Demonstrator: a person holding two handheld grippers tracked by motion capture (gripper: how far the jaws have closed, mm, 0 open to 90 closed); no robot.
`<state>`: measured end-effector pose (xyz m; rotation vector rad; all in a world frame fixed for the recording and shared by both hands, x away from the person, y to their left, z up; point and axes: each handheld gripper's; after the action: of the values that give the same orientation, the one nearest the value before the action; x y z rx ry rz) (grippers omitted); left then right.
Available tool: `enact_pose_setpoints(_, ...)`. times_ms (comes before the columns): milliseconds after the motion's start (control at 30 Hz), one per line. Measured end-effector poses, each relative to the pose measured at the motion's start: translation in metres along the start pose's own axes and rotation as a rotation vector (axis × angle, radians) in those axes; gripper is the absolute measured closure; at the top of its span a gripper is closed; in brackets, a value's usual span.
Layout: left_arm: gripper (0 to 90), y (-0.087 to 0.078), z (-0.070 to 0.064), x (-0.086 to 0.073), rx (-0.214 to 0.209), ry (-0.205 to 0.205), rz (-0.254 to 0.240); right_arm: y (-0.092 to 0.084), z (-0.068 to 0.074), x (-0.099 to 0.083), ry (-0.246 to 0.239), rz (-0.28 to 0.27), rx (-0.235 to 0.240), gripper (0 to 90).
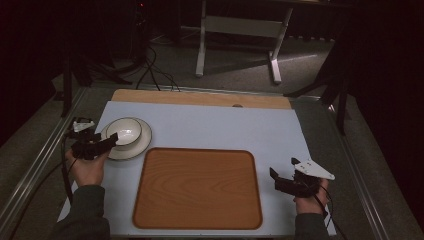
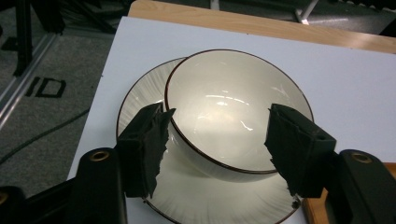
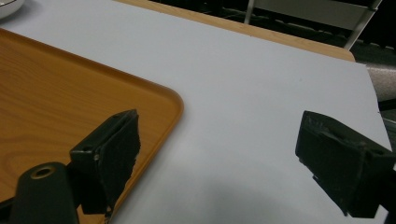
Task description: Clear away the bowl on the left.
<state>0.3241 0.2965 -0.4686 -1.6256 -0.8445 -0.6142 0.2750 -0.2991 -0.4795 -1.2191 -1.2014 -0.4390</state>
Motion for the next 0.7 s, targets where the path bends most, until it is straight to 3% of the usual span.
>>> enact_pose_setpoints(333, 43.7, 0.016, 0.004, 0.001, 0.018, -0.054, 0.054, 0.001, 0.001, 0.000, -0.003, 0.007, 0.002, 13.4)
enact_pose_setpoints(700, 49.5, 0.028, 0.010, 0.000, 0.029, -0.084, 0.101, 0.002, 0.000, 0.000, 0.000, 0.009, 0.002, 13.4)
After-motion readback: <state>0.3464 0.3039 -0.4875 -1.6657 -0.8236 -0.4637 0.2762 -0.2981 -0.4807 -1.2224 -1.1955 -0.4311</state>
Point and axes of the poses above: each handheld gripper's, and its own axes: y roughly forward along the jaws, x roughly out of its top, z roughly to its left, and after that the axes turned 3 degrees about -y, right-handed
